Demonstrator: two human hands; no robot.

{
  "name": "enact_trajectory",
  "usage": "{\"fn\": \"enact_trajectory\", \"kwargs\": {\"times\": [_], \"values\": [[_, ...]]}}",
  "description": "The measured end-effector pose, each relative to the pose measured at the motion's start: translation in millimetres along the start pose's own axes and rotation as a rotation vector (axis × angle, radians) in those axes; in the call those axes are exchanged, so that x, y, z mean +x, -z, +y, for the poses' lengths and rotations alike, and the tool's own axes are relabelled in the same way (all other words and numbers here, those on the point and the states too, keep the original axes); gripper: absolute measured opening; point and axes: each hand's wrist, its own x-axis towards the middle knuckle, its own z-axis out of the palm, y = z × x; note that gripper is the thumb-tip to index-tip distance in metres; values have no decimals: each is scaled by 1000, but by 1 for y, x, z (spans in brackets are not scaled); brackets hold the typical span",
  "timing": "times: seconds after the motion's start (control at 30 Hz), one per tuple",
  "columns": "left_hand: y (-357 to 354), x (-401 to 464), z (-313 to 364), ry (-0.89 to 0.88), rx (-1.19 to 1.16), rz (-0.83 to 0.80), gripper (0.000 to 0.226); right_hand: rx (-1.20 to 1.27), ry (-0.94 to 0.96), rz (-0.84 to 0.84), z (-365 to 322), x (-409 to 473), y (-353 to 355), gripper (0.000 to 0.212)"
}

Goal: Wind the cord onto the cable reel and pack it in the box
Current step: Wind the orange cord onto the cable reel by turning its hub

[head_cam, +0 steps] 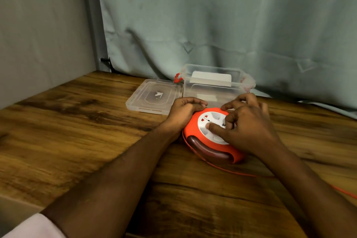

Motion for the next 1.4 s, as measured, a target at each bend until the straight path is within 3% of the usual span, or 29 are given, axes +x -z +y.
{"fn": "enact_trajectory", "kwargs": {"times": [0.13,0.23,0.37,0.7,1.07,1.4], "values": [[-1,-1,2,5,-10,-31,18,125,92,-35,15,0,15,22],[-1,-5,5,20,5,-83,17,109,121,-252,24,-3,22,58],[1,-6,7,31,26,-122,20,117,118,-327,31,-4,24,66],[0,-4,4,28,14,-84,20,52,92,-231,27,-1,22,55],[0,-2,3,27,-23,-12,18,34,42,-187,22,-1,24,61],[0,-1,3,30,-27,18,21,5,-13,-118,10,-3,13,53]]}}
